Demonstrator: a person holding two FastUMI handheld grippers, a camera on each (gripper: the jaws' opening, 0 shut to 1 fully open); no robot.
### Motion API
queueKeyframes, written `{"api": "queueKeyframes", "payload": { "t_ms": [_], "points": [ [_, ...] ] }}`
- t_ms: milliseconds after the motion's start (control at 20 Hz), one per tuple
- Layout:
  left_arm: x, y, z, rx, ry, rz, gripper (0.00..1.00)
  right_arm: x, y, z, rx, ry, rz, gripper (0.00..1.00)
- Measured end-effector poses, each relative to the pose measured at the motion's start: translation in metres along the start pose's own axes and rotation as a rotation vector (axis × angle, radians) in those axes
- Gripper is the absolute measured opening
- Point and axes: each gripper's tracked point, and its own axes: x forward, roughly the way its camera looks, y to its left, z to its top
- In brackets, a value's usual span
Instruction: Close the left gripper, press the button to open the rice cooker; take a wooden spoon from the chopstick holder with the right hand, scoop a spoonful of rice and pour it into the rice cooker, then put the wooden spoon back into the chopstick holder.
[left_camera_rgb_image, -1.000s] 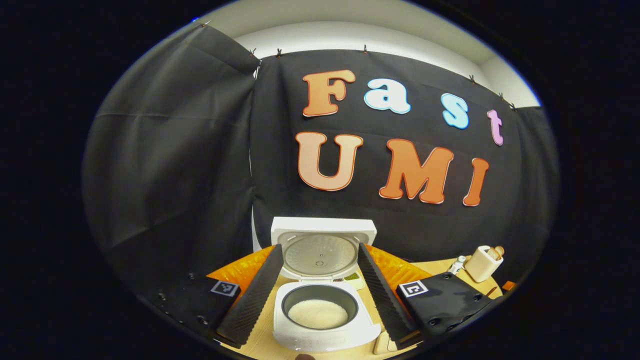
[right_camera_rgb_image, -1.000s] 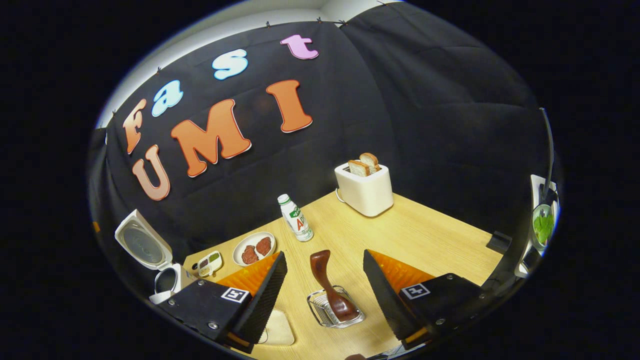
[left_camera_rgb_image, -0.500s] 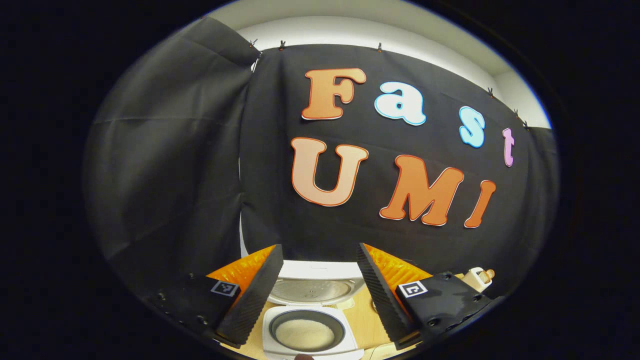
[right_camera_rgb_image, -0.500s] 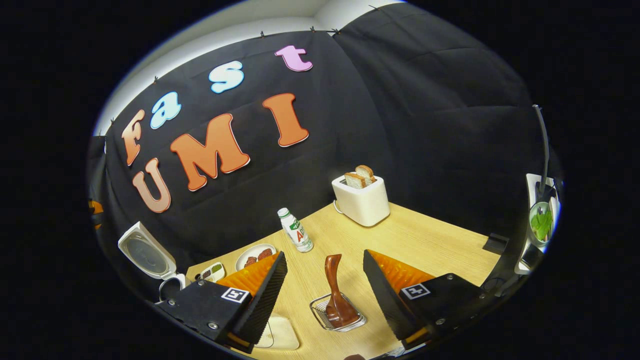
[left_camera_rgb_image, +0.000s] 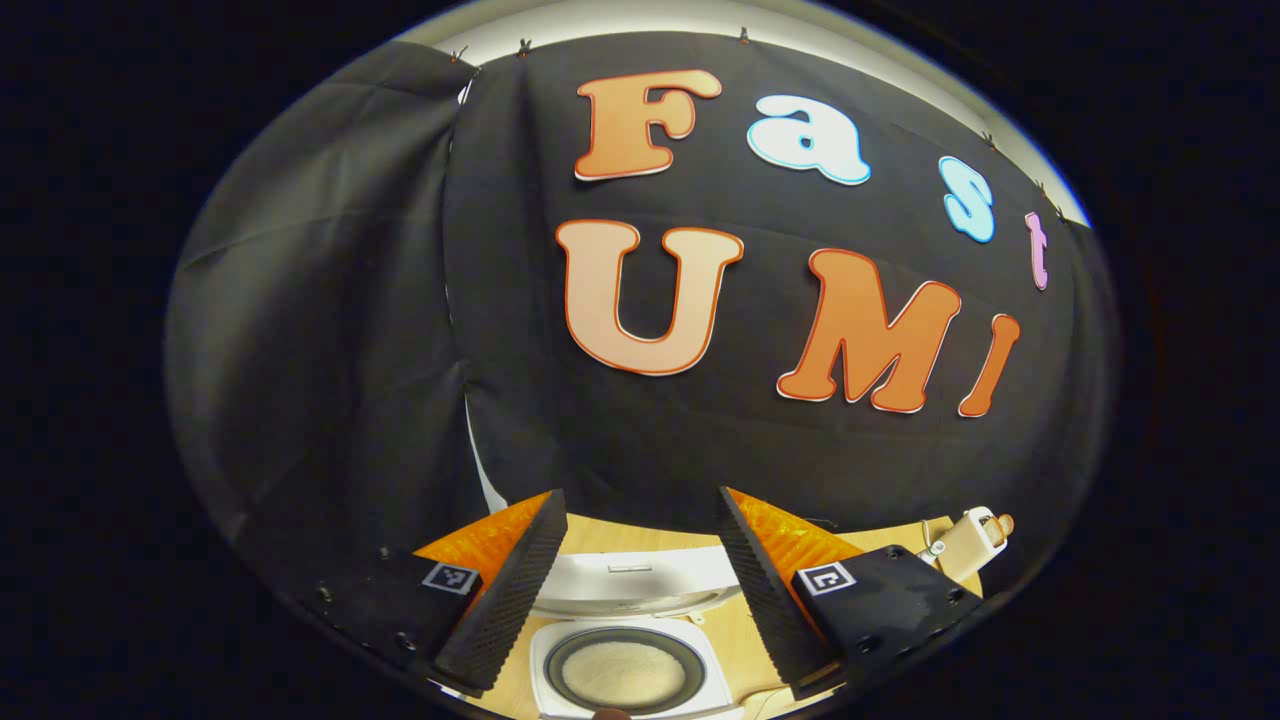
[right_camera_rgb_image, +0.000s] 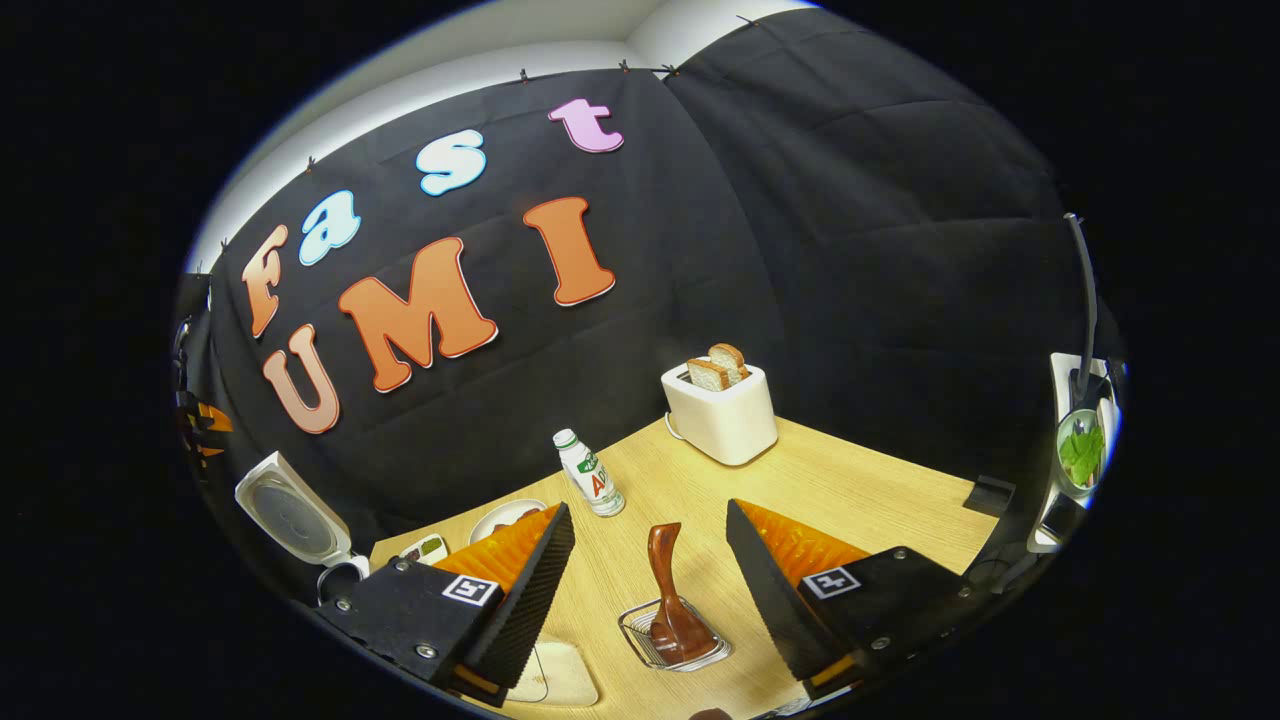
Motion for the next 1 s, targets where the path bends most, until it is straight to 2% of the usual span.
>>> {"api": "queueKeyframes", "payload": {
  "t_ms": [200,350,450,600,700,1000],
  "points": [
    [0.040,0.012,-0.026,0.024,0.105,0.046,1.00,-0.001,-0.001,-0.001,0.021,0.004,0.006,0.95],
    [0.058,0.012,-0.055,-0.032,0.205,0.034,1.00,0.000,-0.004,-0.005,0.045,0.011,0.005,0.95],
    [0.063,0.020,-0.063,0.023,0.196,0.063,1.00,0.001,-0.007,-0.011,0.063,0.029,0.004,0.95],
    [0.048,0.011,-0.074,0.033,0.192,0.021,0.99,0.000,-0.006,-0.012,0.088,0.027,0.012,0.95],
    [0.037,0.014,-0.092,0.025,0.212,0.025,0.99,-0.001,-0.002,-0.014,0.085,0.032,0.023,0.95],
    [-0.010,0.012,-0.172,0.003,0.238,0.012,1.00,-0.008,0.016,-0.002,0.062,0.016,0.065,0.95]
  ]
}}
